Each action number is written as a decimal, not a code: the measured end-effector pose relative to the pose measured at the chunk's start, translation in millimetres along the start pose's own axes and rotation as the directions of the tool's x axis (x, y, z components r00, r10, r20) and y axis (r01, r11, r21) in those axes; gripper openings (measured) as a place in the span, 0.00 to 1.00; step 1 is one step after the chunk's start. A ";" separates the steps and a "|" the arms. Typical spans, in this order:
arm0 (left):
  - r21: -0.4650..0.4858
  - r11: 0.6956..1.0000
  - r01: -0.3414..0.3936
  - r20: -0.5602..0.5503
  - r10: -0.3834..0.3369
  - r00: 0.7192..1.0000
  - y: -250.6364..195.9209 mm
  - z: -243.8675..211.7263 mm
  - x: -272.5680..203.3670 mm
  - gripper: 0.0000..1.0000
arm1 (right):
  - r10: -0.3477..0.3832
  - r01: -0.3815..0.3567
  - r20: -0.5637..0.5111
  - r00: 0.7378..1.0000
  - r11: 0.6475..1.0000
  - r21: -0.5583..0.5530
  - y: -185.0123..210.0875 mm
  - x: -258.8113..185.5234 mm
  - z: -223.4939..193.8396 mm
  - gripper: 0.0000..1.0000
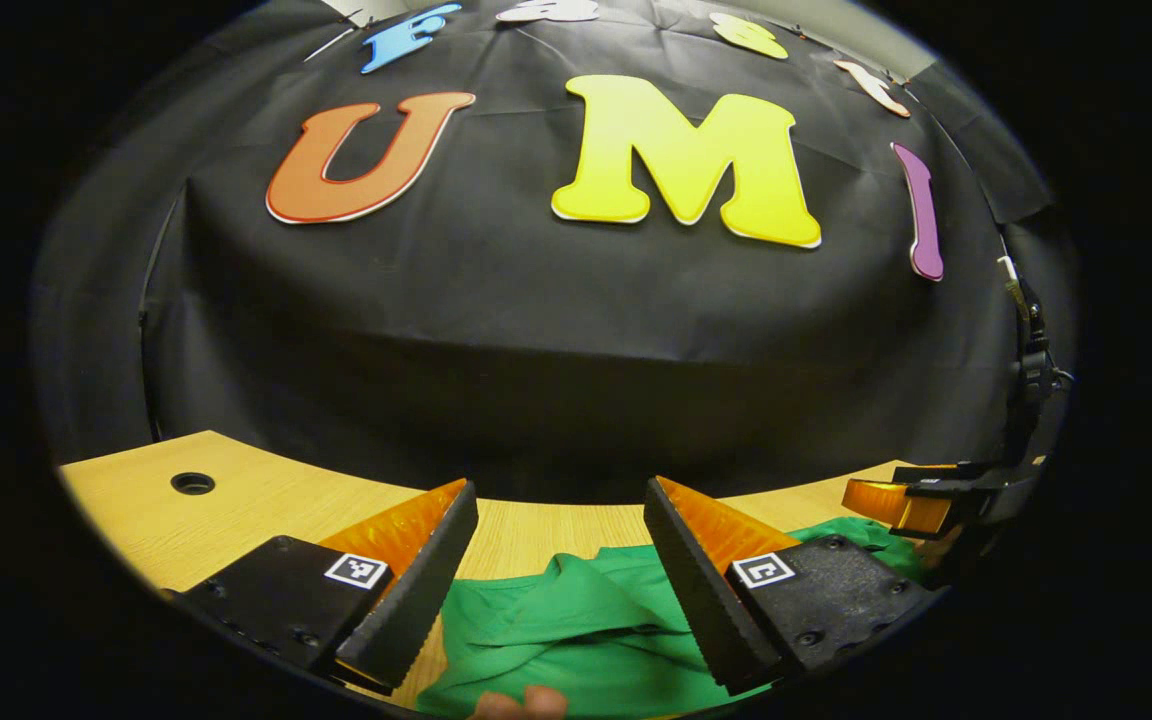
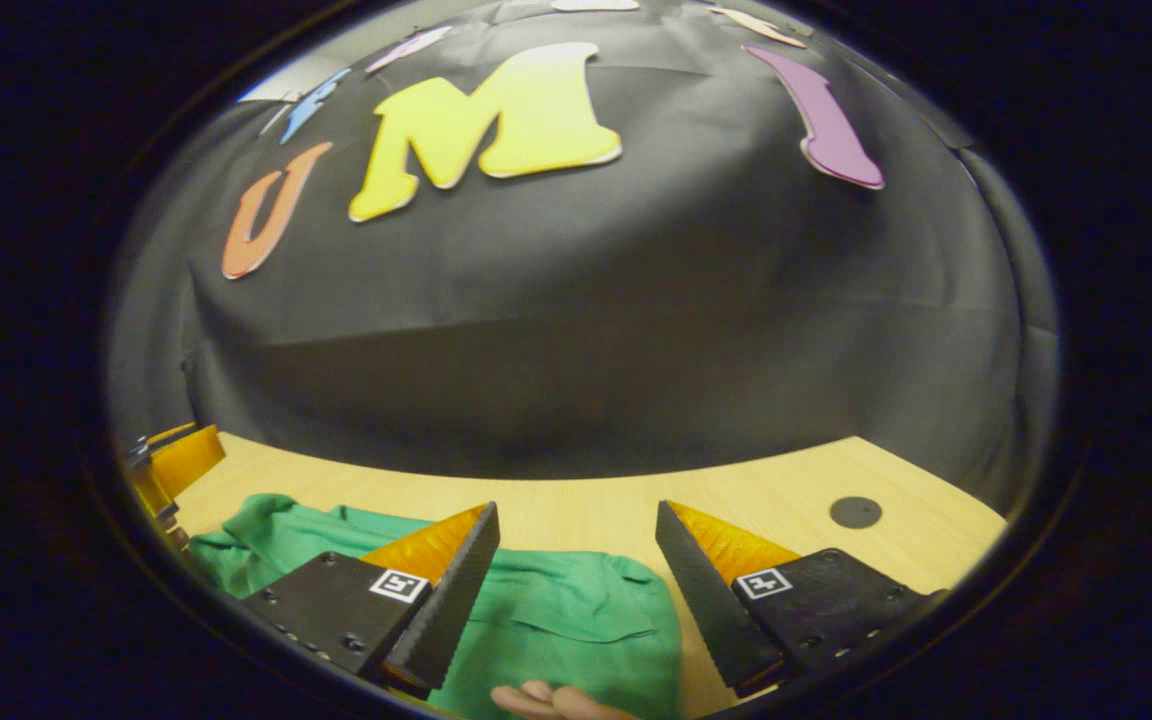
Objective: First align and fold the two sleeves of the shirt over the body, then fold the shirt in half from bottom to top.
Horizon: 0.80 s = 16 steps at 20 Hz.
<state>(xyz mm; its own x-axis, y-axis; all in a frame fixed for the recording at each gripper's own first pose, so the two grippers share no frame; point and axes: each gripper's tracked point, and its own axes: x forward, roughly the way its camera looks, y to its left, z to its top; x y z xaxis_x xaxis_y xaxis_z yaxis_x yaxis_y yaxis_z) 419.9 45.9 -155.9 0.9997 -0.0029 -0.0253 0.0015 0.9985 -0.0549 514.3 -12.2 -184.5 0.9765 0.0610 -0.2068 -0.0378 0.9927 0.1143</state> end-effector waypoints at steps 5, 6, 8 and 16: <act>0.020 0.998 -0.056 0.082 0.054 0.995 10.3 18.9 -48.2 1.00 | 0.015 -0.011 0.181 0.983 1.000 -0.022 12.5 -52.8 40.8 0.96; 0.028 0.997 -0.066 0.098 0.063 0.993 11.6 22.5 -60.2 1.00 | 0.018 -0.016 0.191 0.981 1.000 -0.014 14.6 -66.8 41.2 0.96; 0.007 0.998 -0.056 0.107 0.055 0.993 9.0 24.6 -80.7 1.00 | 0.002 0.005 0.204 0.979 1.000 -0.029 12.9 -94.1 31.0 0.96; -0.042 0.995 -0.094 0.014 0.094 0.995 8.4 -1.3 -153.6 1.00 | -0.020 0.040 0.330 0.944 0.998 -0.053 36.4 -159.0 70.3 0.95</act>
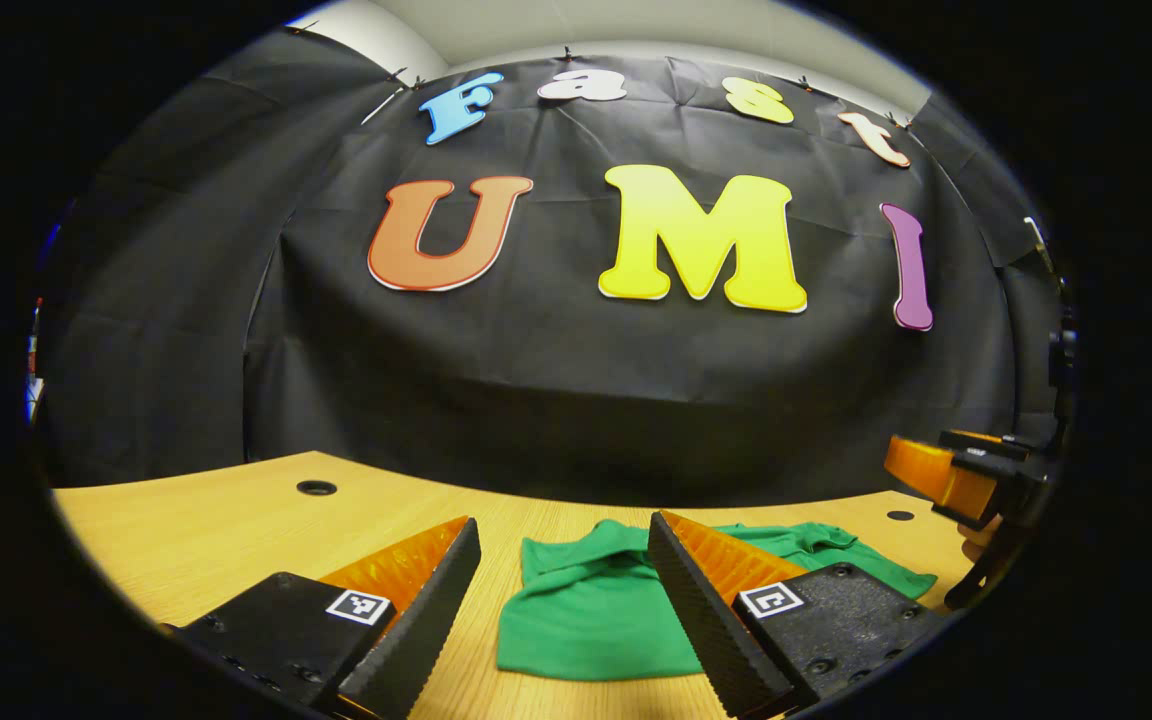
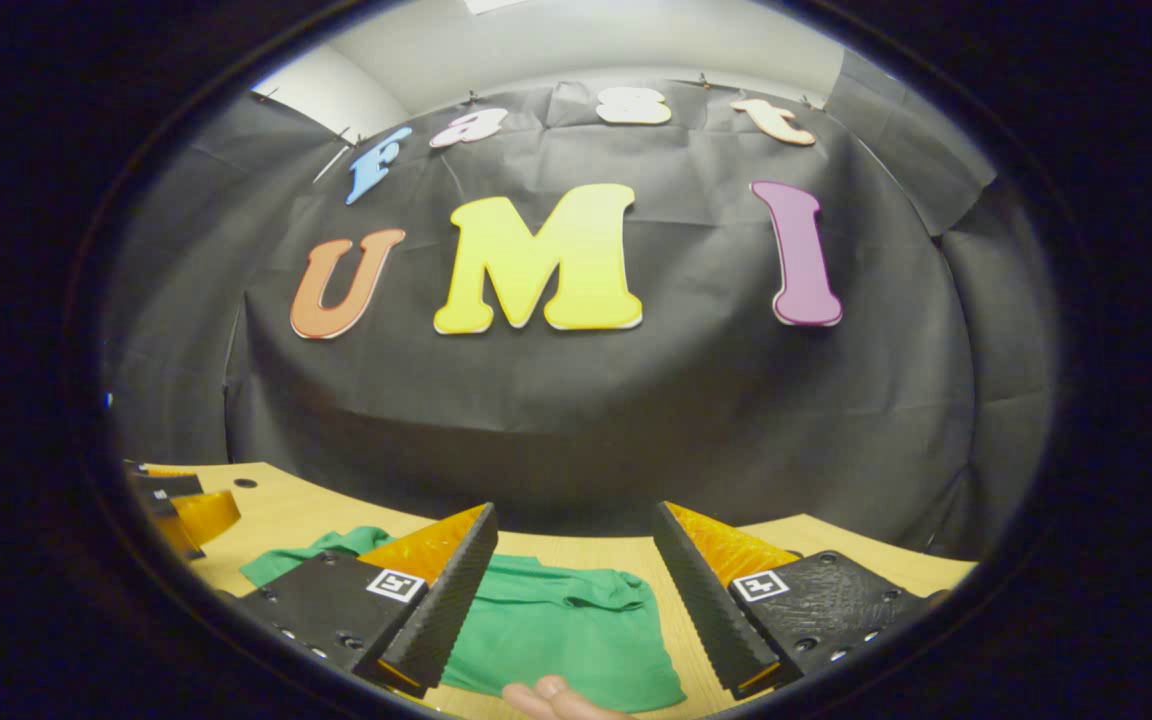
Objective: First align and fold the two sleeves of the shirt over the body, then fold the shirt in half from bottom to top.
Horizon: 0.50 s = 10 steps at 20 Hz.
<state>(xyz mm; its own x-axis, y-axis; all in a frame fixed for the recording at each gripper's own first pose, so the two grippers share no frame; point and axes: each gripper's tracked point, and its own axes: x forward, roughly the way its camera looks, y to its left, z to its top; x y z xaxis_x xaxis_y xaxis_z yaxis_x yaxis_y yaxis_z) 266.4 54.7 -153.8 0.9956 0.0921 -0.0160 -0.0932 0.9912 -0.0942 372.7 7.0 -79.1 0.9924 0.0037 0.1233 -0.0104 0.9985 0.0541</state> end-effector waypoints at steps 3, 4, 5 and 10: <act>-0.001 1.000 -0.031 0.003 0.031 1.000 3.3 10.9 -31.1 1.00 | 0.063 -0.050 0.209 0.976 0.996 -0.069 34.2 6.7 88.6 0.95; -0.001 0.999 -0.033 0.017 0.033 0.999 0.0 22.1 -41.1 1.00 | 0.089 -0.059 0.265 0.960 0.991 -0.120 46.6 5.2 117.0 0.95; -0.004 1.000 -0.021 0.037 0.022 0.999 -4.0 35.3 -51.6 1.00 | 0.114 -0.071 0.290 0.950 0.986 -0.153 58.7 0.0 139.2 0.94; 0.027 1.000 -0.001 0.092 -0.002 0.996 -10.9 93.2 -106.6 1.00 | 0.145 -0.114 0.280 0.949 0.986 -0.124 78.6 -30.5 195.0 0.96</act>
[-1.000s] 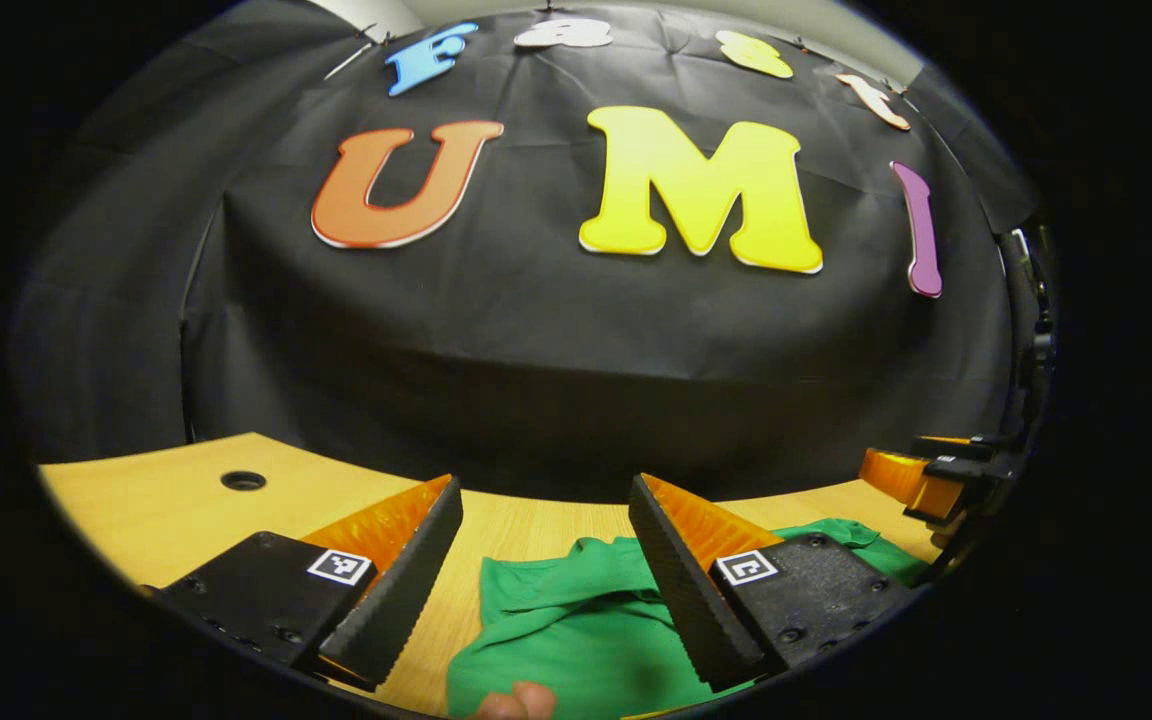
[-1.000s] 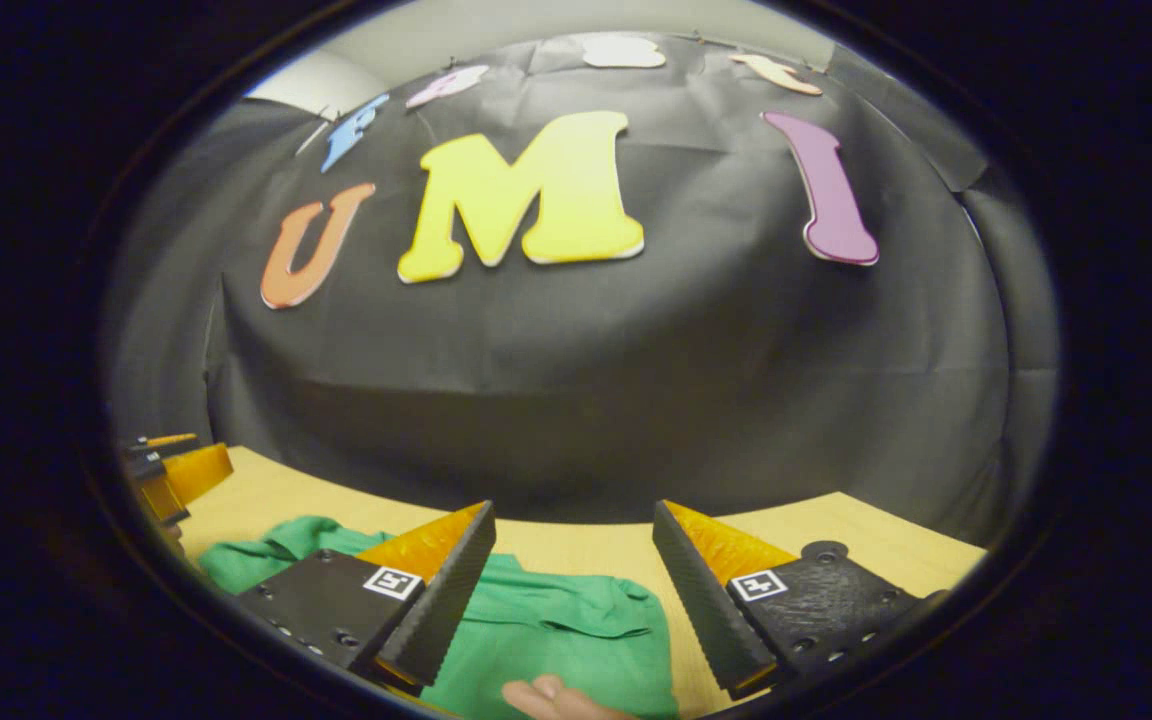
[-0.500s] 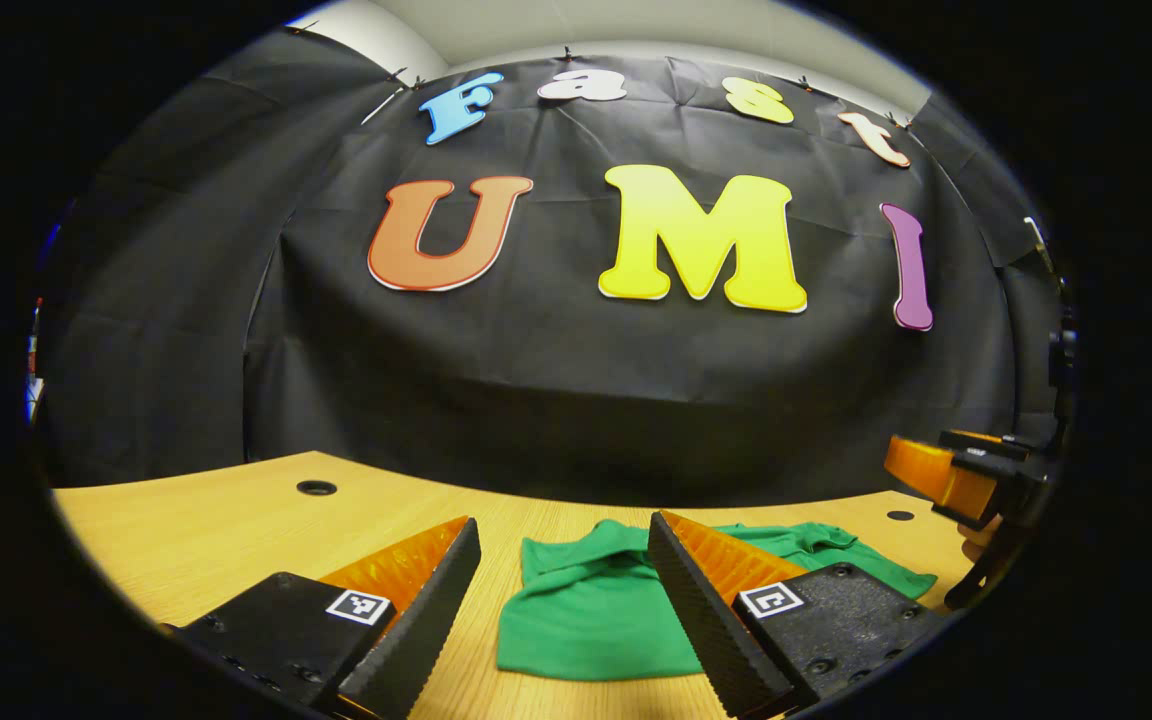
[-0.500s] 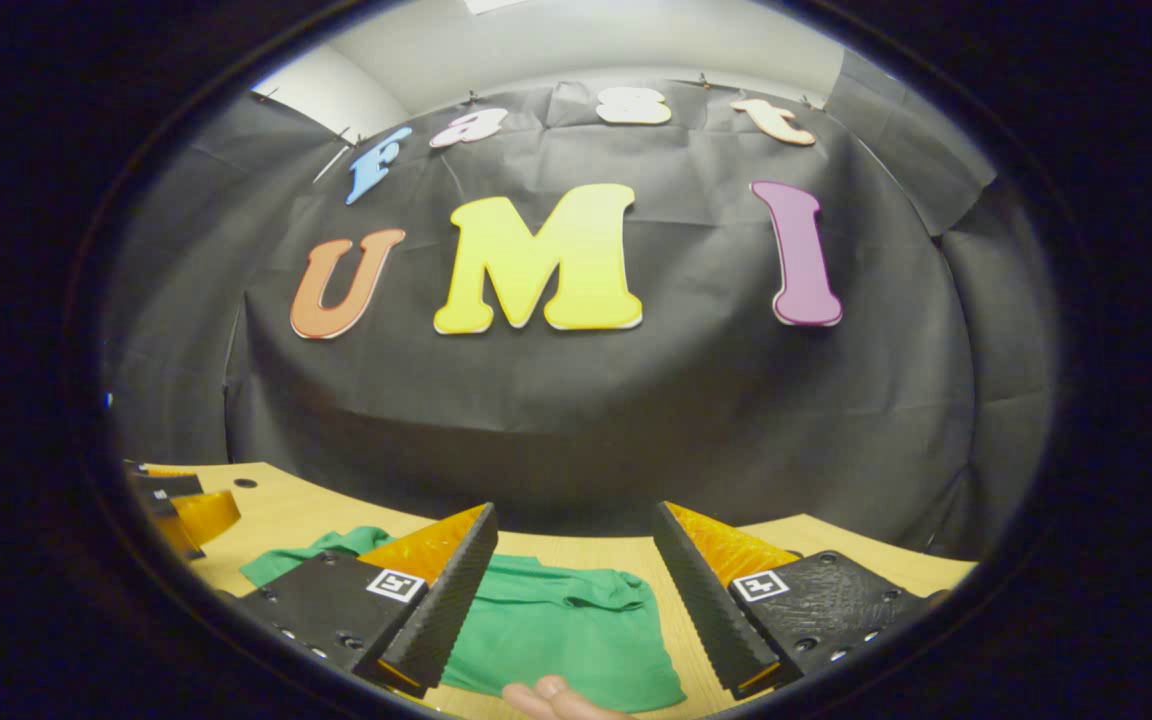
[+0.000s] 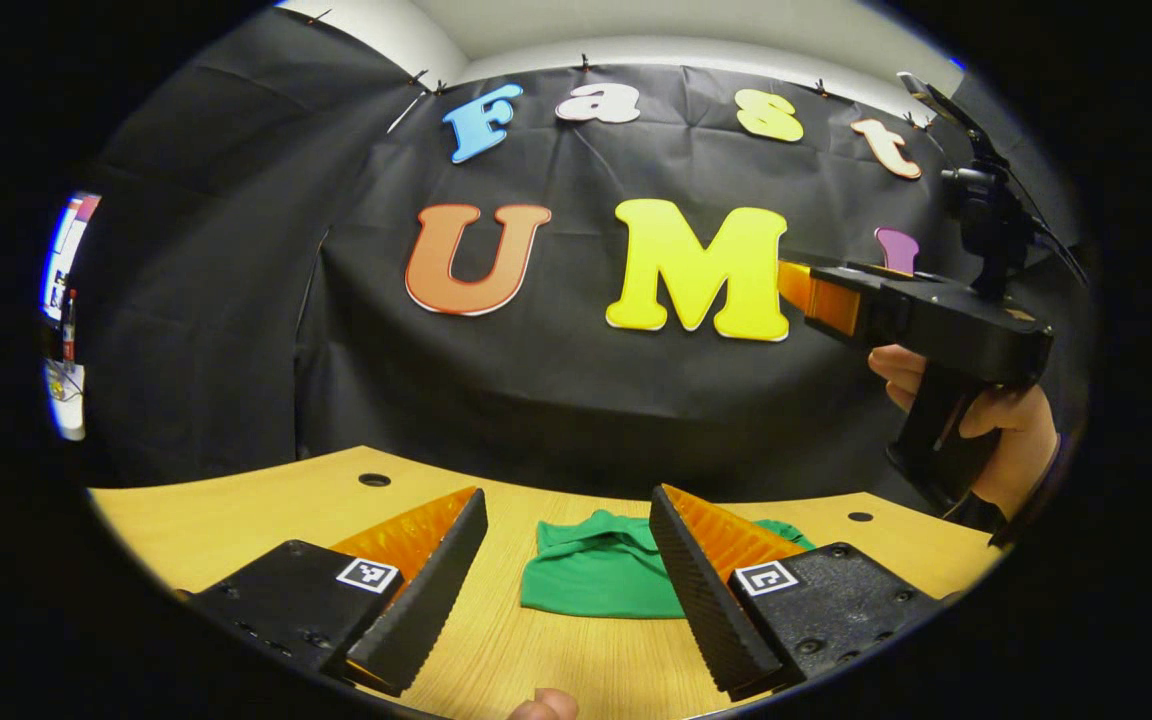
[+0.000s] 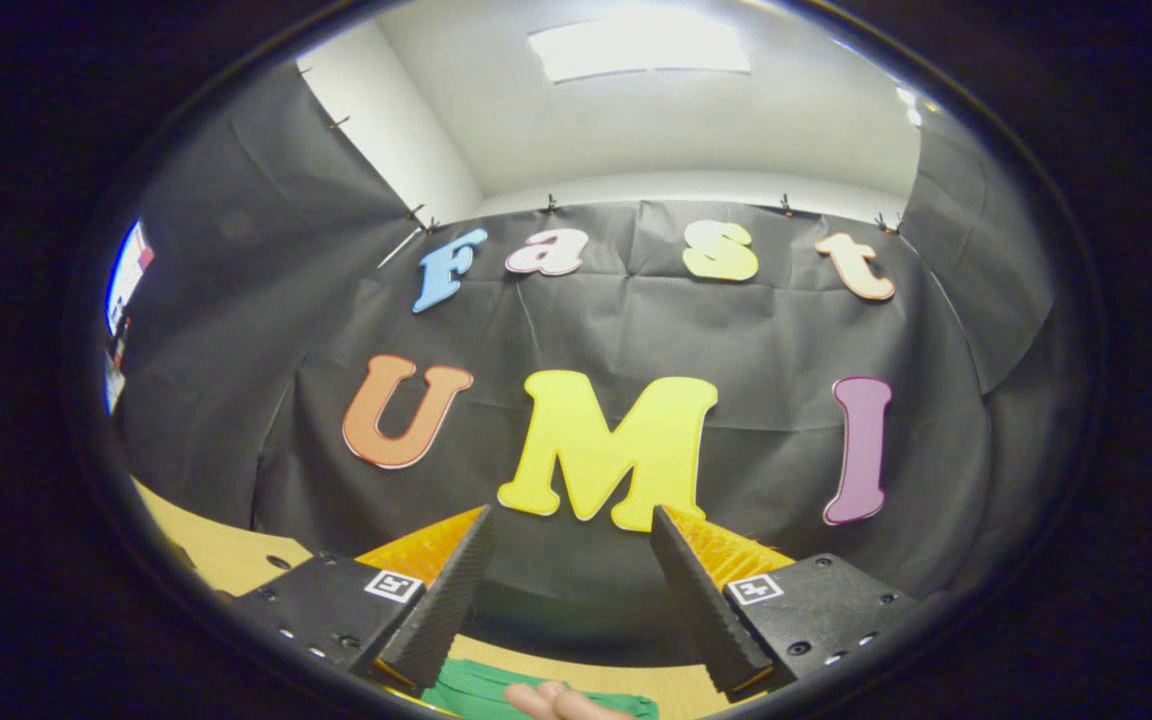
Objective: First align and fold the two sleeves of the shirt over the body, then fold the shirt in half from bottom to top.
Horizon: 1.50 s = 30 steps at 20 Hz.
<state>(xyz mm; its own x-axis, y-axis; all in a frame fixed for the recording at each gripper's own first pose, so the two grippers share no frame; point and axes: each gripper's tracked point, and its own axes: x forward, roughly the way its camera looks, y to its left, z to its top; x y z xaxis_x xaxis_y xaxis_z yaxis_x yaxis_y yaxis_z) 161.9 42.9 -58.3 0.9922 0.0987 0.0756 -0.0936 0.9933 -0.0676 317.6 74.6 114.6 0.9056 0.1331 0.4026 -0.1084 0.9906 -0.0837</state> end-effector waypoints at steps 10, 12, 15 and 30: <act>0.062 0.989 0.131 -0.068 -0.127 0.990 -61.9 51.9 -122.7 1.00 | -0.126 0.138 -0.346 0.930 0.990 0.012 -67.9 -259.2 5.6 0.94; 0.043 0.989 0.141 -0.092 -0.137 0.986 -70.4 49.6 -146.4 1.00 | -0.150 0.157 -0.398 0.905 0.988 -0.014 -81.4 -309.3 -1.3 0.95; 0.051 0.985 0.167 -0.115 -0.160 0.980 -80.5 47.3 -176.9 1.00 | -0.185 0.190 -0.394 0.900 0.981 -0.028 -98.7 -363.6 6.1 0.96; 0.020 0.985 0.174 -0.095 -0.171 0.981 -74.4 60.9 -201.1 1.00 | -0.188 0.182 -0.474 0.860 0.981 -0.058 -79.0 -406.7 -10.5 0.96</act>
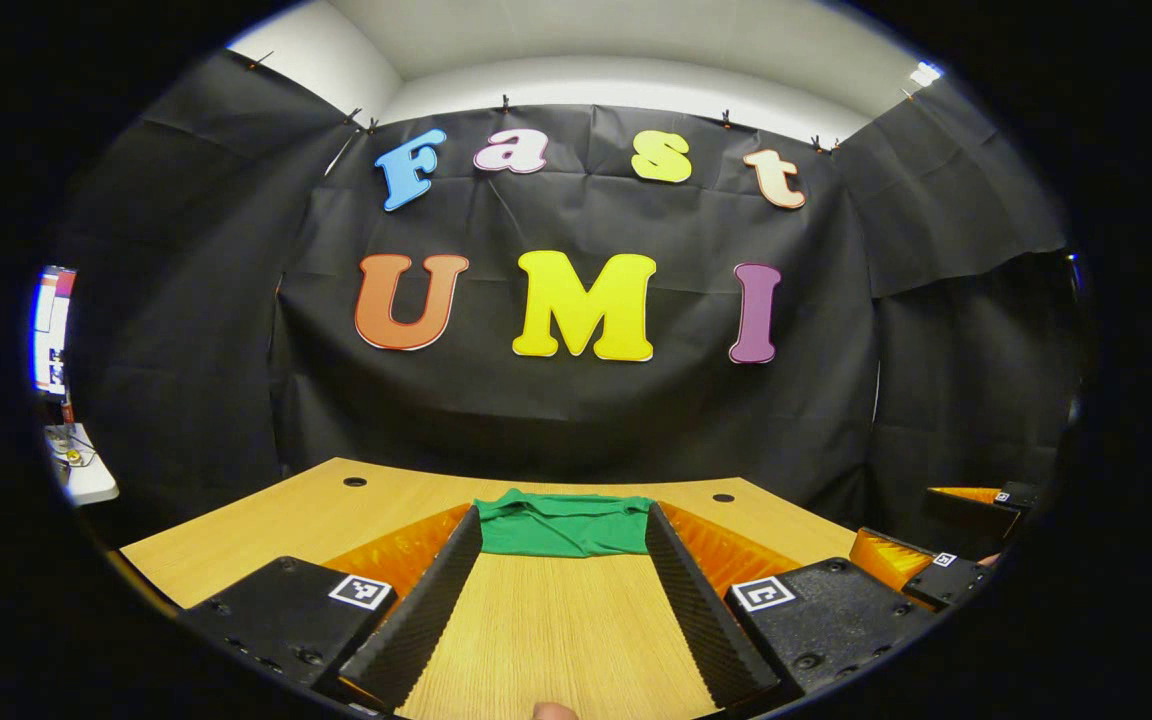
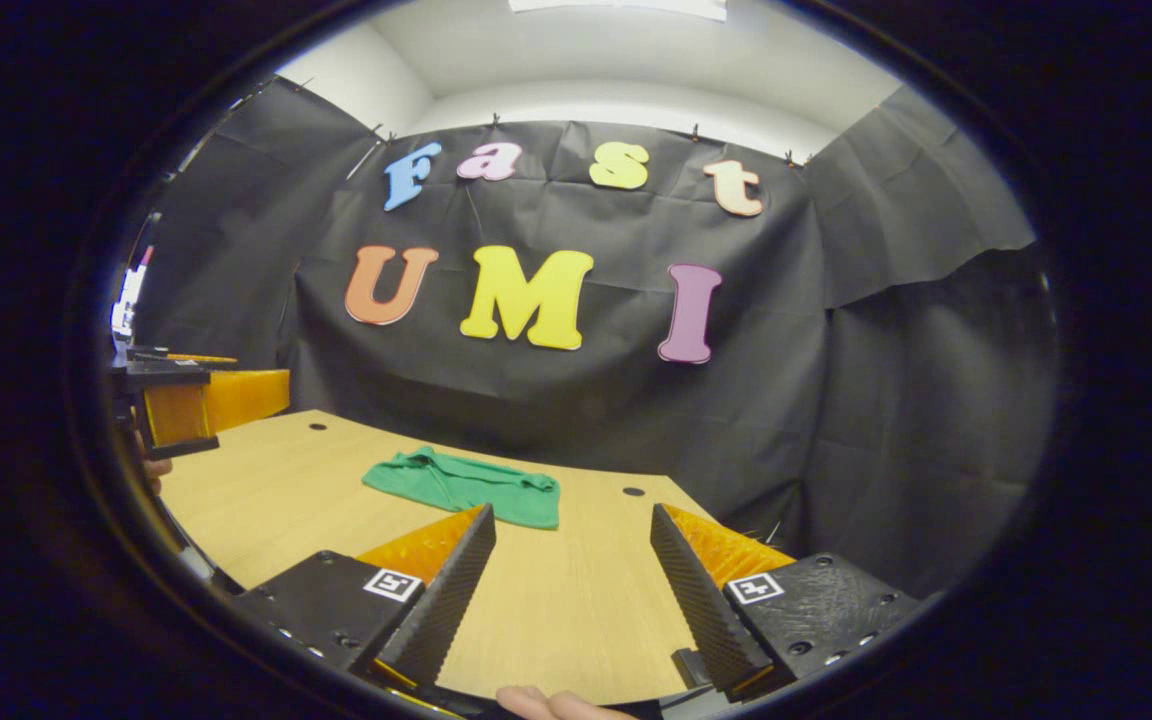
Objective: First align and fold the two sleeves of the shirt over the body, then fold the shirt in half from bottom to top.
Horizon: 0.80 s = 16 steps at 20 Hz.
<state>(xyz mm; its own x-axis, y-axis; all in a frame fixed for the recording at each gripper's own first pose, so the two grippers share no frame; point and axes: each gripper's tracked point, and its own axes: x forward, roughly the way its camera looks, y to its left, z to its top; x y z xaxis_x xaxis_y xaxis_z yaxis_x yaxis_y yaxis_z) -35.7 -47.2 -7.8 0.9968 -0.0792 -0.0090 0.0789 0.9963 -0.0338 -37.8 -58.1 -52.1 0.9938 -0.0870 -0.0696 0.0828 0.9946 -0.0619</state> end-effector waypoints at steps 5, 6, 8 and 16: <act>-0.008 1.000 -0.009 -0.006 0.009 1.000 4.9 -3.1 2.1 1.00 | 0.005 -0.004 -0.069 0.998 1.000 0.018 1.2 6.1 -18.6 0.95; -0.009 1.000 -0.009 -0.005 0.009 1.000 4.8 -2.8 2.5 1.00 | 0.003 -0.003 -0.071 0.997 1.000 0.012 0.5 6.6 -19.2 0.95; -0.013 1.000 -0.008 -0.008 0.008 1.000 4.7 -3.0 2.8 1.00 | 0.006 -0.006 -0.063 0.998 1.000 0.002 2.2 6.7 -16.1 0.97; -0.015 1.000 -0.022 -0.022 0.022 1.000 11.1 -7.7 5.0 1.00 | 0.036 -0.038 -0.069 0.997 0.999 -0.035 14.4 12.1 -20.7 0.97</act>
<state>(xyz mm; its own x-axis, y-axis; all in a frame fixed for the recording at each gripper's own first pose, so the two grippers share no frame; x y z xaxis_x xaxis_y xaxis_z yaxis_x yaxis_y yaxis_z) -29.9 -36.8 -15.9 0.9978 -0.0584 -0.0320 0.0568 0.9972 -0.0483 -26.2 -46.0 -74.4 0.9885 -0.0552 -0.1404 0.0422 0.9947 -0.0943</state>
